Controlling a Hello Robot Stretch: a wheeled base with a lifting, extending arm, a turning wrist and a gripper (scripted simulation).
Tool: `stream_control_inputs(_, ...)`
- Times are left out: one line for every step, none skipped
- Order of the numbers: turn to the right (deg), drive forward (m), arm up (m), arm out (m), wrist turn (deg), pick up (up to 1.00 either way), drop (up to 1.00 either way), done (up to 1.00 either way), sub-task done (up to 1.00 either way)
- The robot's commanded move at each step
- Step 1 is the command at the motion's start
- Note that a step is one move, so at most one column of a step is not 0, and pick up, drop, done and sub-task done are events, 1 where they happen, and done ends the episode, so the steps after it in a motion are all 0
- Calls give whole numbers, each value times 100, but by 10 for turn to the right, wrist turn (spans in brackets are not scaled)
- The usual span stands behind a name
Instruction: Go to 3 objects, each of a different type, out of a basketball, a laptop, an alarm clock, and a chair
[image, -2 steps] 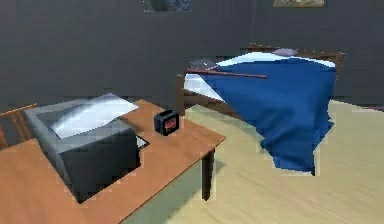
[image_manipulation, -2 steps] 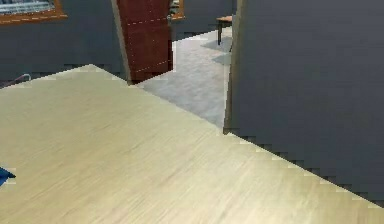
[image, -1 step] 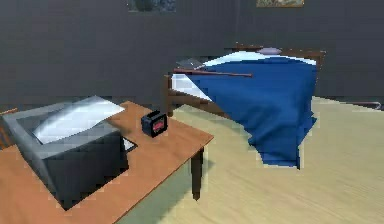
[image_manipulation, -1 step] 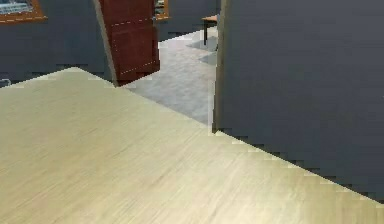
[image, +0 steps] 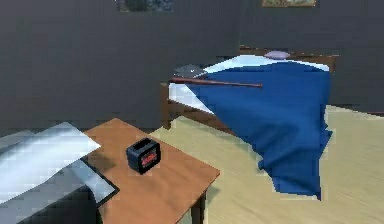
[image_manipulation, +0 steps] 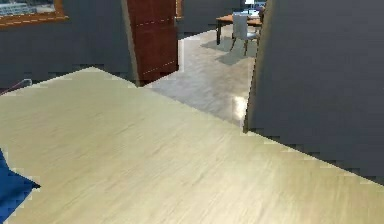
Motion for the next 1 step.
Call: stream_control_inputs(-150,0,0,0,0,0,0,0,0)
